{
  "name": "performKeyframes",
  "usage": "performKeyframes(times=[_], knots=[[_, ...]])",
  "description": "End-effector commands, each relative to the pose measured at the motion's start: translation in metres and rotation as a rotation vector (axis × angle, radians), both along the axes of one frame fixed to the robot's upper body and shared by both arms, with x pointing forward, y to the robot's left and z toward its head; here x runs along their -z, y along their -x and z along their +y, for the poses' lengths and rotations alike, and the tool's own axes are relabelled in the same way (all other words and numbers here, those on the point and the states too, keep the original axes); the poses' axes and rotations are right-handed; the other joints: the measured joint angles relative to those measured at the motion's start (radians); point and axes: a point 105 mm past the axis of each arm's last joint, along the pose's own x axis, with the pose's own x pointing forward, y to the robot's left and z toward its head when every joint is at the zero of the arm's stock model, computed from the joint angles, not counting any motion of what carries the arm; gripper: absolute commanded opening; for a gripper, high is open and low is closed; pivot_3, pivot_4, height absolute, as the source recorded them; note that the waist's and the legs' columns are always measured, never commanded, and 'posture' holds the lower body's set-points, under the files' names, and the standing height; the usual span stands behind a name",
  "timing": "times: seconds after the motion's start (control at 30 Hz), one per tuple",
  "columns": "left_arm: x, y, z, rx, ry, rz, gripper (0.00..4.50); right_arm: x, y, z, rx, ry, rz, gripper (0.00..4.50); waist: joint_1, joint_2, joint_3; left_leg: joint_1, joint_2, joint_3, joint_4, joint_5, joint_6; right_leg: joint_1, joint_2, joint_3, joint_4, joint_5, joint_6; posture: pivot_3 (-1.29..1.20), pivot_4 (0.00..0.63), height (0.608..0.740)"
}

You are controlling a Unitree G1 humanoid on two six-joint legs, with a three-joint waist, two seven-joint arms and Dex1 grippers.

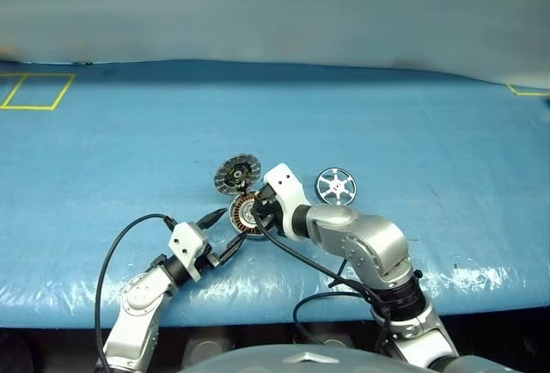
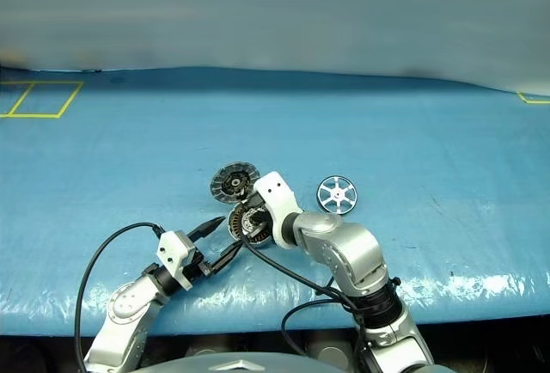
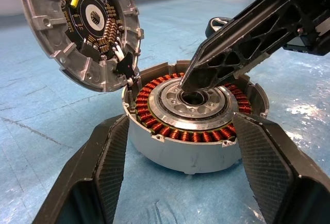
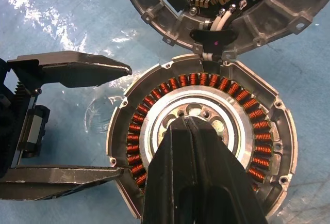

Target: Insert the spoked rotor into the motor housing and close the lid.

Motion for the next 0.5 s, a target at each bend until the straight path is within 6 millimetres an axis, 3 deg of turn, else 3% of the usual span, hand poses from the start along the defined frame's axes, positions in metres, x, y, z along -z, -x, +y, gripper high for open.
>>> performKeyframes(times=[0.03,0.3,0.5], knots=[[0.004,0.002,-0.001,-0.003,0.003,0.012,3.39,-0.001,-0.001,0.002,-0.003,-0.006,-0.020,0.06,0.000,0.000,0.000,0.000,0.000,0.000,0.000,0.000,0.000,0.000,0.000,0.000,0.000,0.000,0.000,0.00,0.150,0.740],[0.004,0.002,-0.001,-0.003,0.000,0.012,3.39,0.000,-0.003,-0.001,0.024,-0.009,-0.024,0.06,0.000,0.000,0.000,0.000,0.000,0.000,0.000,0.000,0.000,0.000,0.000,0.000,0.000,0.000,0.000,0.00,0.150,0.740],[0.003,0.001,-0.002,0.000,0.003,0.010,3.39,-0.025,-0.004,-0.006,0.028,-0.086,-0.099,0.06,0.001,0.000,0.000,0.000,0.000,0.000,0.000,0.000,0.000,0.000,0.000,0.000,0.000,0.000,0.000,0.00,0.150,0.740]])
